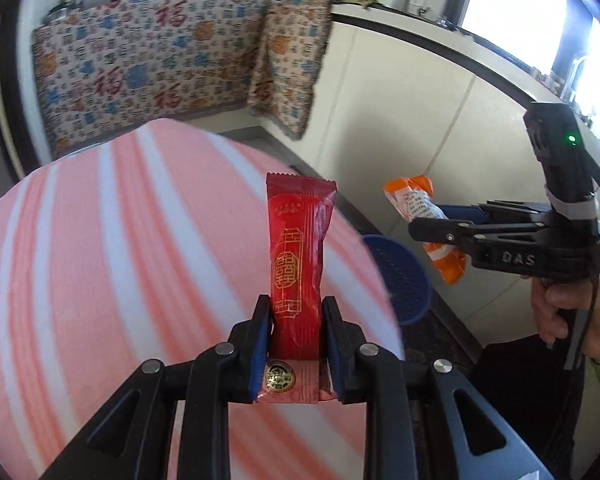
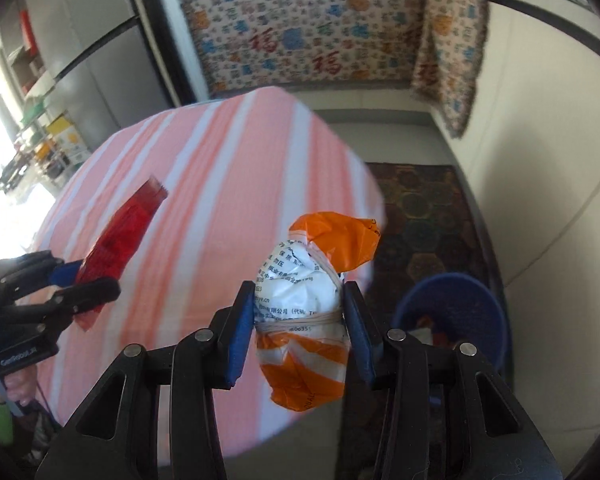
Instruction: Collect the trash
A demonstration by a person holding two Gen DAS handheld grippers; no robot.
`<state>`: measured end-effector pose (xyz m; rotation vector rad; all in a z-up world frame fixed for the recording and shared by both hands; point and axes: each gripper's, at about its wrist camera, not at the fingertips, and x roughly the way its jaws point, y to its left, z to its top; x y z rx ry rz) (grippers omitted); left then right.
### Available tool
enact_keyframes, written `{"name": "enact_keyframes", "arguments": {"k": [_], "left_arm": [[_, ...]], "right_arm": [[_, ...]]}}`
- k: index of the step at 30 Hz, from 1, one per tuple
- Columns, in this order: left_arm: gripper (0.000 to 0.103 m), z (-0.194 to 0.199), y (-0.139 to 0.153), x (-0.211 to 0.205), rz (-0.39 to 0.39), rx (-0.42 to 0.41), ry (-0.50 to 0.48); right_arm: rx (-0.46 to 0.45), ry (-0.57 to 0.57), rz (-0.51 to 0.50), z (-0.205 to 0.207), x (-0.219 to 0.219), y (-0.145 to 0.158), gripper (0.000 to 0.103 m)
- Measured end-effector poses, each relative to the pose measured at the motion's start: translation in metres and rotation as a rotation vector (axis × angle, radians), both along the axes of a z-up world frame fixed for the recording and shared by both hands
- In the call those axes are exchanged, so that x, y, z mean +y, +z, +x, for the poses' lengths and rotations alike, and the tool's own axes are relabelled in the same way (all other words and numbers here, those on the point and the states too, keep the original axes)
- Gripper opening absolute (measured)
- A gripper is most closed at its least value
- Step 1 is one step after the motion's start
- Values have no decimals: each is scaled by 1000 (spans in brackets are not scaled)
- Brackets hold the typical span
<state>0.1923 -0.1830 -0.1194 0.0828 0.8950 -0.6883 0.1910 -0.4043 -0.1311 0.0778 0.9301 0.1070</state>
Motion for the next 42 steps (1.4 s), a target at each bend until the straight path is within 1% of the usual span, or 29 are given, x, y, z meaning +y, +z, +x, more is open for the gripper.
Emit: {"name": "enact_keyframes", "arguments": {"k": [3, 6, 8, 10, 13, 15, 16, 17, 18, 21, 22, 23, 24, 26, 27, 29, 30, 32, 34, 35, 36, 39, 42], "left_arm": [[25, 2, -9, -72, 3, 24, -90], [25, 8, -25, -139, 13, 56, -172], [25, 15, -41, -183, 35, 74, -207], [25, 25, -60, -216, 50, 99, -230], [26, 42, -95, -256, 92, 131, -247], [29, 49, -116, -278, 131, 150, -252], [32, 54, -126, -287, 149, 159, -253], [38, 59, -134, -294, 152, 167, -257], [40, 63, -139, -298, 151, 171, -258], [40, 63, -140, -298, 152, 144, -234], [41, 61, -137, -296, 148, 123, -225], [51, 58, -134, -296, 145, 104, -216], [63, 55, -130, -295, 141, 83, -207], [72, 45, -118, -289, 124, 35, -208], [81, 41, -114, -286, 117, 21, -217], [92, 26, -100, -275, 115, 3, -226], [92, 26, -94, -271, 117, -4, -231], [92, 9, -82, -258, 126, -31, -214], [92, -5, -70, -247, 122, -44, -193], [92, -10, -66, -242, 131, -58, -176], [92, -16, -62, -237, 146, -77, -156], [92, -36, -50, -223, 164, -125, -118], [92, -50, -37, -211, 165, -167, -78]], "right_arm": [[35, -124, 13, 2, -72, -17, 45], [68, -219, 44, 7, -131, -45, 45], [89, -267, 75, 13, -160, -67, 45], [100, -305, 108, 17, -184, -90, 45], [110, -346, 171, 28, -213, -124, 46], [118, -370, 224, 33, -229, -148, 51], [124, -390, 238, 35, -236, -159, 64], [126, -414, 240, 33, -240, -166, 72], [128, -433, 242, 32, -244, -171, 72], [131, -480, 243, 23, -258, -175, 74], [124, -487, 233, 18, -263, -172, 78], [124, -491, 208, 12, -264, -166, 84], [126, -491, 182, 10, -265, -162, 87], [116, -481, 142, -3, -262, -143, 102], [107, -474, 124, -14, -262, -134, 103], [87, -447, 103, -32, -257, -117, 103], [74, -433, 102, -44, -254, -108, 103], [60, -416, 84, -67, -246, -93, 103], [69, -445, 15, -83, -236, -86, 103], [68, -460, -16, -91, -230, -81, 103], [63, -471, -27, -100, -223, -77, 103], [36, -478, 14, -122, -212, -67, 103], [10, -478, 1, -138, -200, -59, 103]]}}
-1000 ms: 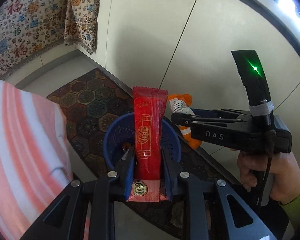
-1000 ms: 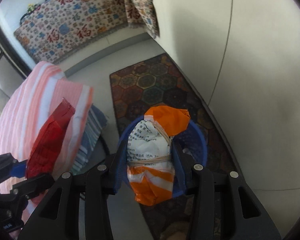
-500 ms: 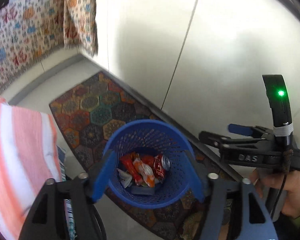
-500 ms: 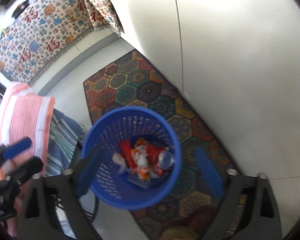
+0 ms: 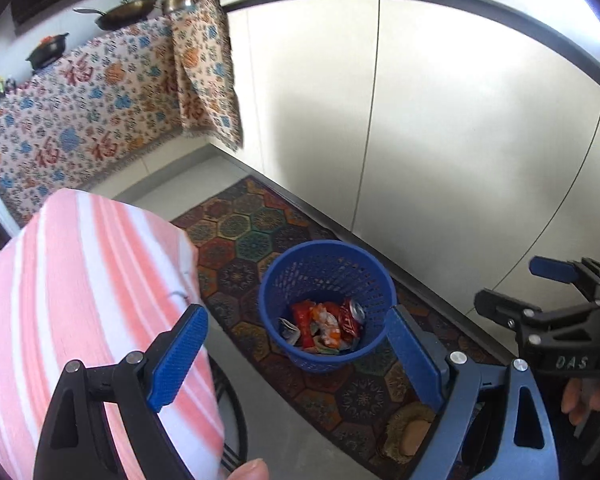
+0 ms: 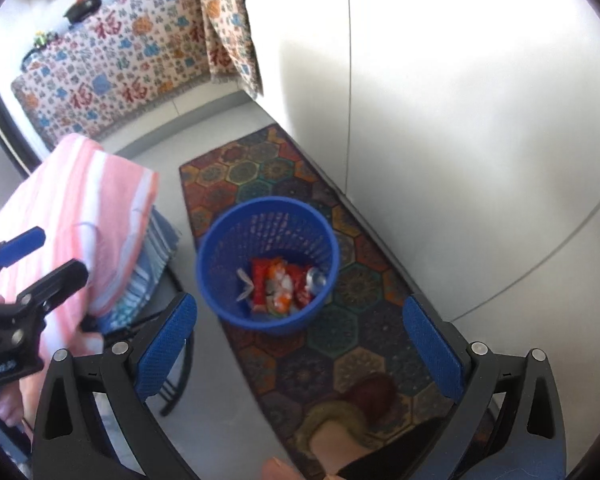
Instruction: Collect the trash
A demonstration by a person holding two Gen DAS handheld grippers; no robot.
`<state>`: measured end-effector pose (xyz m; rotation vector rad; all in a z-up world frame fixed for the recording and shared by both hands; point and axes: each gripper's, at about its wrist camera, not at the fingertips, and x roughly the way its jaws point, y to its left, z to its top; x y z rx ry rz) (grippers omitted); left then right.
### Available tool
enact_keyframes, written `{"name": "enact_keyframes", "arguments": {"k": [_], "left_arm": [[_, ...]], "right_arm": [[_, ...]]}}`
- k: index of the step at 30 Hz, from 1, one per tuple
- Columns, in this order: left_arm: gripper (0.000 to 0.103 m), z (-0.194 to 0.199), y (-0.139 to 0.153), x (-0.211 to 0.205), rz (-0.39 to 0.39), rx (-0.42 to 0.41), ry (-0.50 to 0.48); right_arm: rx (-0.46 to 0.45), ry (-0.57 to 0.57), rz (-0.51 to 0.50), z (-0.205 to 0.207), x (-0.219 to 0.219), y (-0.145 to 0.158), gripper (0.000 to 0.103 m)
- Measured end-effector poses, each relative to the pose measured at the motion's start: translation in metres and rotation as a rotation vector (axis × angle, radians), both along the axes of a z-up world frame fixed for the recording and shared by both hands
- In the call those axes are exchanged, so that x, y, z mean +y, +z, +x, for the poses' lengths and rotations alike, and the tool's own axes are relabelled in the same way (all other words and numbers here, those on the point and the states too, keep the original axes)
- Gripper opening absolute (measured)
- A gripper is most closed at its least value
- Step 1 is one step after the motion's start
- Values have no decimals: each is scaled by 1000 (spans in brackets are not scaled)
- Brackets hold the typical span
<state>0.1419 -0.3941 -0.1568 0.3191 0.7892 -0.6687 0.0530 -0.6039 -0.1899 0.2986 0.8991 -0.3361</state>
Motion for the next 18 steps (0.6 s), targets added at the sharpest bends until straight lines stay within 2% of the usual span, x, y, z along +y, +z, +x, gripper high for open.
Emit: {"name": "enact_keyframes", "arguments": {"k": [3, 6, 12, 18], "left_arm": [[92, -12, 10, 8, 26, -52, 53], [92, -24, 17, 14, 39, -86, 55], [92, -26, 28, 26, 2, 11, 28], [92, -30, 30, 24, 6, 38, 21]], "right_arm": [[-12, 10, -3, -10, 13, 8, 103], [-17, 17, -3, -16, 21, 14, 103], [-7, 11, -16, -28, 31, 22, 103], [-2, 26, -30, -32, 39, 28, 103]]}}
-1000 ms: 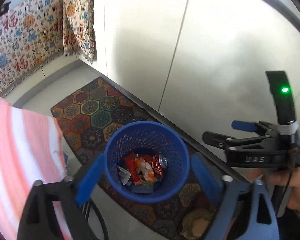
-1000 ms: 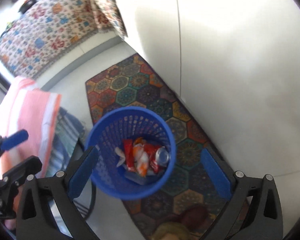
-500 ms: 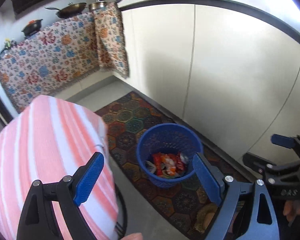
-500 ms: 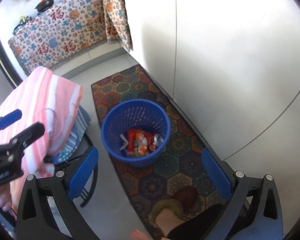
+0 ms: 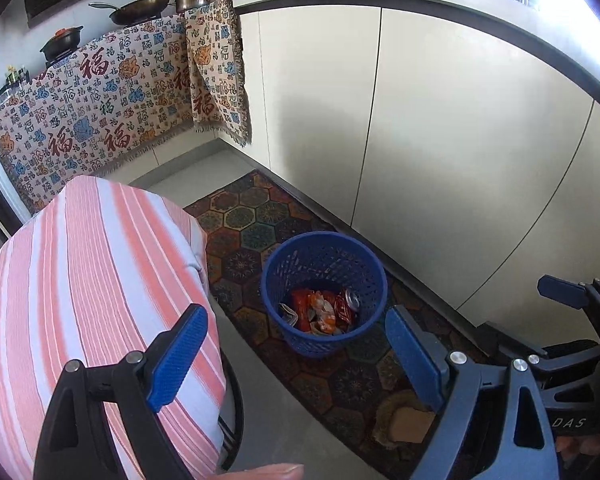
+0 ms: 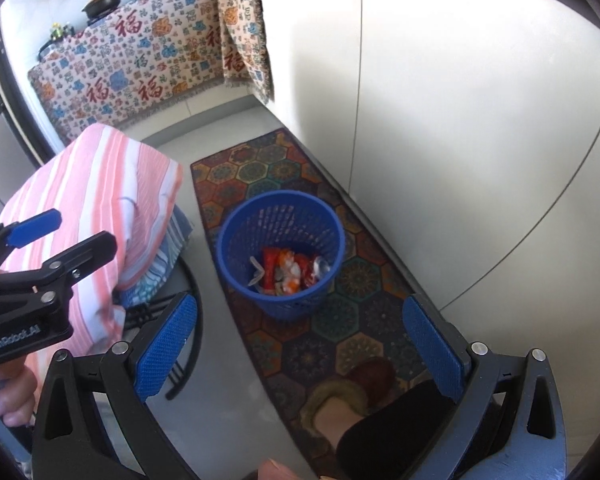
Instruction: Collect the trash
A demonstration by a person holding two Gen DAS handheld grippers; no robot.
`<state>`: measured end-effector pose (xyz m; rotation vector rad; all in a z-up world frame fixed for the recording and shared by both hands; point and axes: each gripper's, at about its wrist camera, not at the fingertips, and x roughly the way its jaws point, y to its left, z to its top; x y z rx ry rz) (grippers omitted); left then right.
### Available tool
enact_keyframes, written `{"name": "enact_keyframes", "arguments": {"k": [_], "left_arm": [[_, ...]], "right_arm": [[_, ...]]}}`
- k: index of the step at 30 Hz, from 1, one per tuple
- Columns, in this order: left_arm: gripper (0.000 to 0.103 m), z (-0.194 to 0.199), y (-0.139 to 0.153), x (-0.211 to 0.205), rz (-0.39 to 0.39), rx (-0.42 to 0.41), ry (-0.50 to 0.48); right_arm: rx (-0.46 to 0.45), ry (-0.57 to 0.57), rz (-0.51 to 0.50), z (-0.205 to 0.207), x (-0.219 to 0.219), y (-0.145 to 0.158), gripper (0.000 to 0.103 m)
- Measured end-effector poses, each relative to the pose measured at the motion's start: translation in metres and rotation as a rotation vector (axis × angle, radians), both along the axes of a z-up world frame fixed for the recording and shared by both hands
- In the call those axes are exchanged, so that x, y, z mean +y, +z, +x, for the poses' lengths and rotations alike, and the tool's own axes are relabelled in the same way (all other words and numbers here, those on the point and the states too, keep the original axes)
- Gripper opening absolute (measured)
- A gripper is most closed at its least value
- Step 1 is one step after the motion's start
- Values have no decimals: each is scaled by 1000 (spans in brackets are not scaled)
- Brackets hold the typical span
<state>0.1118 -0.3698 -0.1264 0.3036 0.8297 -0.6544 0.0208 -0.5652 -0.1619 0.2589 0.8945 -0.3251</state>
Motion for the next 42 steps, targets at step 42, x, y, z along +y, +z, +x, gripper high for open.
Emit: {"name": "enact_keyframes", "arguments": {"k": [42], "left_arm": [[92, 5, -11, -3, 16, 41, -4]], "right_arm": [[8, -6, -5, -6, 0, -4, 103]]}}
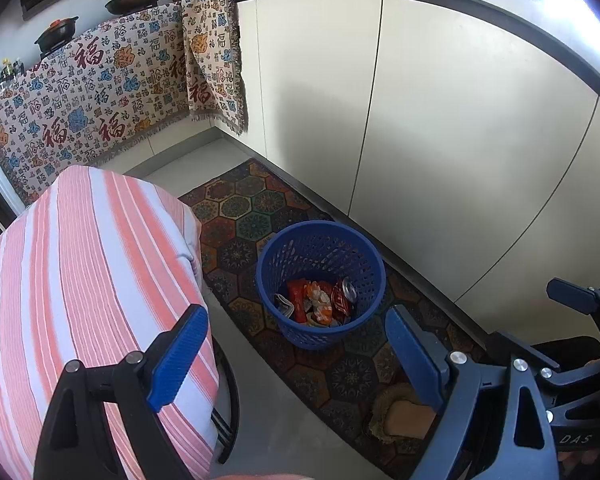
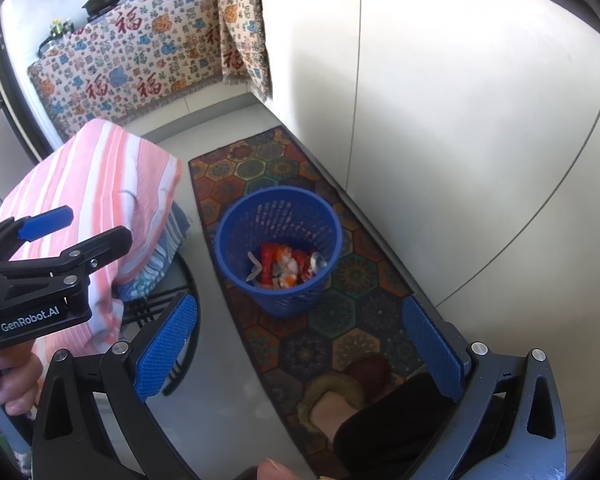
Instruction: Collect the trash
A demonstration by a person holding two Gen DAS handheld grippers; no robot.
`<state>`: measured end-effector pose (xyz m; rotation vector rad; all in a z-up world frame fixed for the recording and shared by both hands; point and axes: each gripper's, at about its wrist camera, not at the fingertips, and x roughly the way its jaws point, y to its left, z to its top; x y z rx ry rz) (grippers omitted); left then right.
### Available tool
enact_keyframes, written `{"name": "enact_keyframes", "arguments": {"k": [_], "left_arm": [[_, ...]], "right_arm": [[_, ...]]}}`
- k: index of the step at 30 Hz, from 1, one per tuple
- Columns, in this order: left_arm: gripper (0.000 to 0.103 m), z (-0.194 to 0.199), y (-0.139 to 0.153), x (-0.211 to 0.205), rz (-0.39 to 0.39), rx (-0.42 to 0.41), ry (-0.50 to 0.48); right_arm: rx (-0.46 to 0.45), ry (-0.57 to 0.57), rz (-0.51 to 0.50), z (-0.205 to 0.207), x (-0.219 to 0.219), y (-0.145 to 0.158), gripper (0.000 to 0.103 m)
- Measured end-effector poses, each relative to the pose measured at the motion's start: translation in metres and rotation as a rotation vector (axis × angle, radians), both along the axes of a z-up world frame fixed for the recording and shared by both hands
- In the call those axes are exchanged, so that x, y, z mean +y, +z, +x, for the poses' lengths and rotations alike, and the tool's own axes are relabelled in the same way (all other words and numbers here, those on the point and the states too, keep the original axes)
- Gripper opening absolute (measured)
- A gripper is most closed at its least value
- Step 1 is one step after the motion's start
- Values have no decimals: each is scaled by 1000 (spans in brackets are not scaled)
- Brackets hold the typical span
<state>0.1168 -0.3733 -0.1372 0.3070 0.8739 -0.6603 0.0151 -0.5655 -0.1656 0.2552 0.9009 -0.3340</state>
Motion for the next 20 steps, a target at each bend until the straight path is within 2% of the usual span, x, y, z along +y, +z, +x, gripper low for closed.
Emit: {"name": "enact_keyframes", "arguments": {"k": [13, 20], "left_arm": [[92, -1, -6, -2, 3, 10, -22], [92, 2, -6, 11, -9, 11, 5]], "right_arm": [[17, -15, 2, -3, -3, -6, 103], [36, -22, -9, 0, 1, -7, 103]]}}
